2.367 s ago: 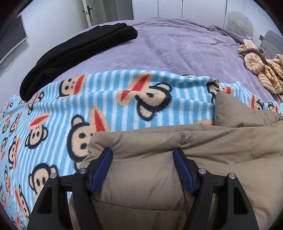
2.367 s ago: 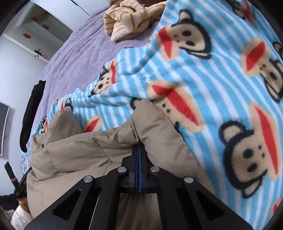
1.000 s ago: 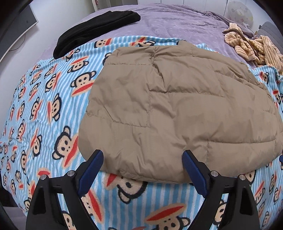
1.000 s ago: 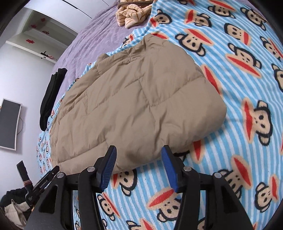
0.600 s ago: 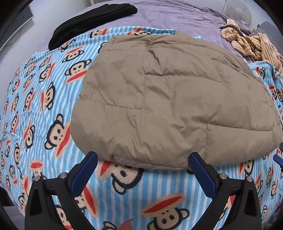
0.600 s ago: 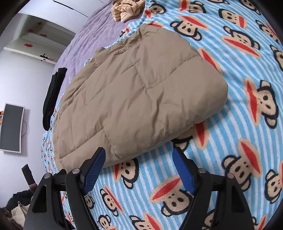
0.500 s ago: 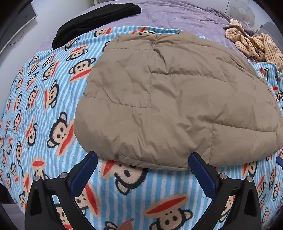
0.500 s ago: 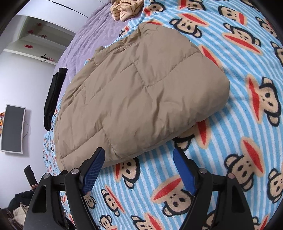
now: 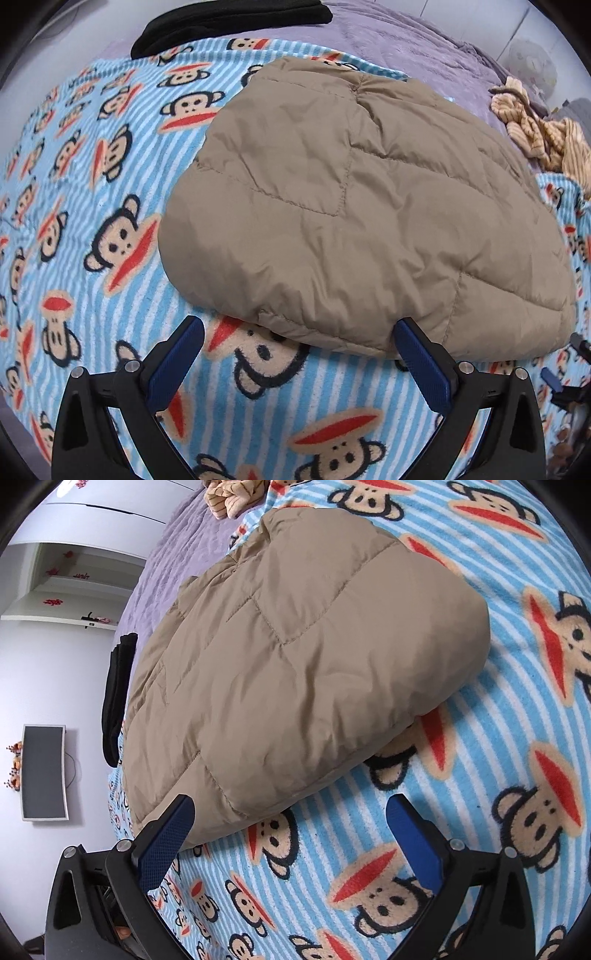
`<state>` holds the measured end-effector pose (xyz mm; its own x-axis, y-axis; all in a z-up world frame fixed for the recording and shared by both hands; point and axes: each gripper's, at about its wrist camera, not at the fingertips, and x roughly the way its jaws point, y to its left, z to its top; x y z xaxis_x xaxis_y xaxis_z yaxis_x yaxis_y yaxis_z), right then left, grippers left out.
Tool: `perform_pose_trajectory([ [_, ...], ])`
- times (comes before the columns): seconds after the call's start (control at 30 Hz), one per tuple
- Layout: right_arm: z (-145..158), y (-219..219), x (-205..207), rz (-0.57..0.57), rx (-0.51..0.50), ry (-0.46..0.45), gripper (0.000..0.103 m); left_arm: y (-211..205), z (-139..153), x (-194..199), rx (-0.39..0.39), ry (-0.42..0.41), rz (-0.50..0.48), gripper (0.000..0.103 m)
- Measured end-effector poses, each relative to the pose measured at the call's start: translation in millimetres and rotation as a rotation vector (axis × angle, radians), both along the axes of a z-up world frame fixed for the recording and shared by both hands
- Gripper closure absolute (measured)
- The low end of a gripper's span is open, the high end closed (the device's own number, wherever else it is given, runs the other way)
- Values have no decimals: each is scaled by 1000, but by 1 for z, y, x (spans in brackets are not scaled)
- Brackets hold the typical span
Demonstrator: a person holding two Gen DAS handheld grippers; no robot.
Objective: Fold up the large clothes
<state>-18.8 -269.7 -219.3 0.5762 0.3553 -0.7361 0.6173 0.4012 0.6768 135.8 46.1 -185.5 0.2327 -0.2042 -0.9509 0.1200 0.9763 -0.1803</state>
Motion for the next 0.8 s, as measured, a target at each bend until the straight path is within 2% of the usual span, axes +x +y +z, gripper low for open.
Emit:
perform_pose_trajectory([
  [0.07,-3,-1,-1,-8,18,-3,0,13,-2,2,-145,43,32,0],
  [0.13,-7,-4,0,-17,41,-9,0,22,1,0,-242,38,63,0],
  [0.23,-12,-6,0,-28,85,-26,0,27,2,2,-301,31,62,0],
  [0.3,-15,-7,0,-36,115,-45,0,29,-8,6,-356,62,68,0],
  [0.47,-21,-11,6,-70,166,-80,0,37,-42,13,-419,176,130,0],
  [0.67,-29,-14,15,-75,198,-88,0,37,-49,17,-453,161,115,0],
  [0.8,-40,-16,23,-102,252,-102,0,32,-46,37,-492,115,153,0],
])
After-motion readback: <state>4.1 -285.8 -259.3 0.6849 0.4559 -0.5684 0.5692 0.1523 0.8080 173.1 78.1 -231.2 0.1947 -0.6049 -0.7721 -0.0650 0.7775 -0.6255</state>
